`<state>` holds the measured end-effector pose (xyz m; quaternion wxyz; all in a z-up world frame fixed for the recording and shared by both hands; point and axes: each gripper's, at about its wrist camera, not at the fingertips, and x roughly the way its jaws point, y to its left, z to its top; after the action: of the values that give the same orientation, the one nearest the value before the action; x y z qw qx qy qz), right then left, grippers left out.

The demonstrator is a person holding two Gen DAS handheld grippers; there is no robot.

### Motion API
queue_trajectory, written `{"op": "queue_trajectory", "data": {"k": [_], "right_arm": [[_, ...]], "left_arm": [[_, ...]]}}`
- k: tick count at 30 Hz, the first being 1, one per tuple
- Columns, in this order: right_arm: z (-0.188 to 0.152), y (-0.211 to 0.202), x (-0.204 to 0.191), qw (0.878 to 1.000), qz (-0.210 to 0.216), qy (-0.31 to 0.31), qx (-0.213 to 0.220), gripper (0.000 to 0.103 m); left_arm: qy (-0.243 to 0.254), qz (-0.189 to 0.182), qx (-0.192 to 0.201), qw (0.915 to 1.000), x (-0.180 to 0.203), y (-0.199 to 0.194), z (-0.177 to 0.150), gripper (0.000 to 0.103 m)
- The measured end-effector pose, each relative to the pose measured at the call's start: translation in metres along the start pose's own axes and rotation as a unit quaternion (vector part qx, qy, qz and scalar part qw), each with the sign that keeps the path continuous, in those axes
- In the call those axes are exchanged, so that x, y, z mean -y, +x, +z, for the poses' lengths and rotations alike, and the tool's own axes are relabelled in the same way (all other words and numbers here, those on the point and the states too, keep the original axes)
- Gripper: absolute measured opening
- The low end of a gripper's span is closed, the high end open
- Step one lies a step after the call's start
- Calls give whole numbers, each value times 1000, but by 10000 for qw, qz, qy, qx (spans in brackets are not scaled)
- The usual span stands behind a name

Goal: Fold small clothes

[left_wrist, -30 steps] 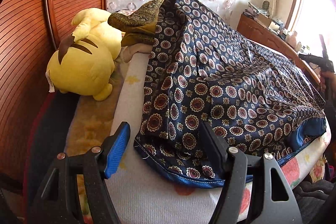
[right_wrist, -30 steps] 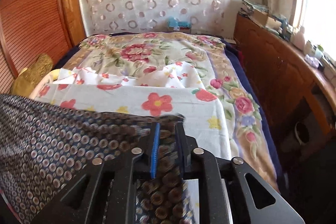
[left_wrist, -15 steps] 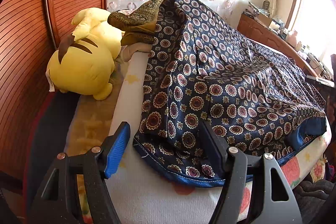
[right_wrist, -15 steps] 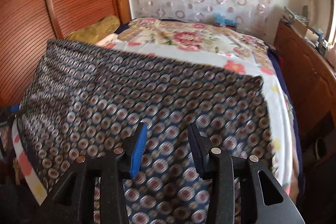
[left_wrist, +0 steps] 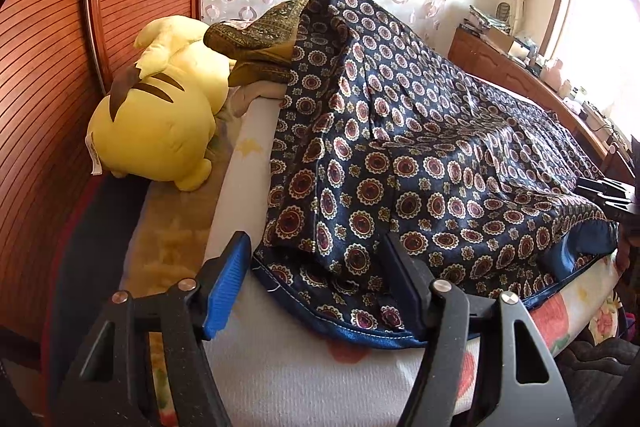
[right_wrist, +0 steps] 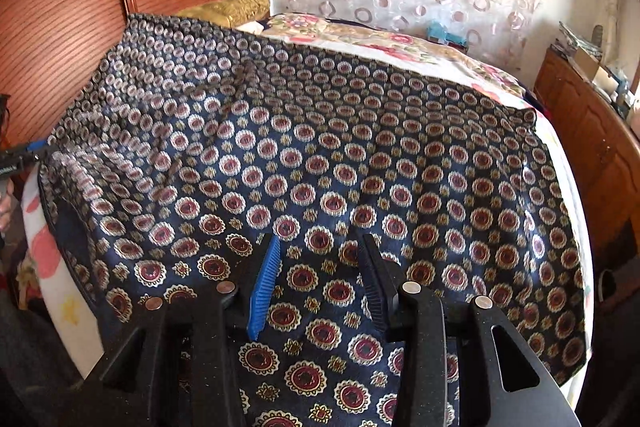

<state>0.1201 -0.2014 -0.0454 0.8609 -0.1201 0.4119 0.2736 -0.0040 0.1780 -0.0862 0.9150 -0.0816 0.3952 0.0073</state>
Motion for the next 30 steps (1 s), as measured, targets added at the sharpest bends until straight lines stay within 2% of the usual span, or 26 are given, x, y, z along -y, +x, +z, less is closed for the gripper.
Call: {"op": "queue_trajectory", "data": {"k": [5, 8, 11, 15, 16, 21, 24, 30], "right_arm": [[-2, 7, -15, 9999, -109, 6, 78, 44], [-4, 7, -17, 9999, -60, 9, 88, 47], [-1, 10, -19, 9999, -83, -14, 79, 51], [1, 11, -18, 9999, -77, 45, 74, 53], [1, 10, -18, 9999, -67, 53, 76, 54], [0, 8, -17, 9999, -69, 63, 78, 54], [-4, -1, -10, 9999, -12, 91, 113, 54], [-19, -25, 7, 9987, -35, 402, 315, 54]], "left_arm": [[-173, -109, 43, 9998, -6, 0, 1, 63], [-239, -136, 60, 9996, -8, 0, 2, 57], [-213, -152, 39, 9996, -6, 1, 3, 44], [-95, -307, -16, 9995, 1, 2, 2, 10], [-77, -377, 15, 9993, 3, 1, 3, 8], [174, -706, 502, 9961, 34, -20, 22, 6], [368, -979, 815, 9912, 59, -36, 44, 5], [964, -1579, 1171, 9757, 129, -47, 91, 5]]}}
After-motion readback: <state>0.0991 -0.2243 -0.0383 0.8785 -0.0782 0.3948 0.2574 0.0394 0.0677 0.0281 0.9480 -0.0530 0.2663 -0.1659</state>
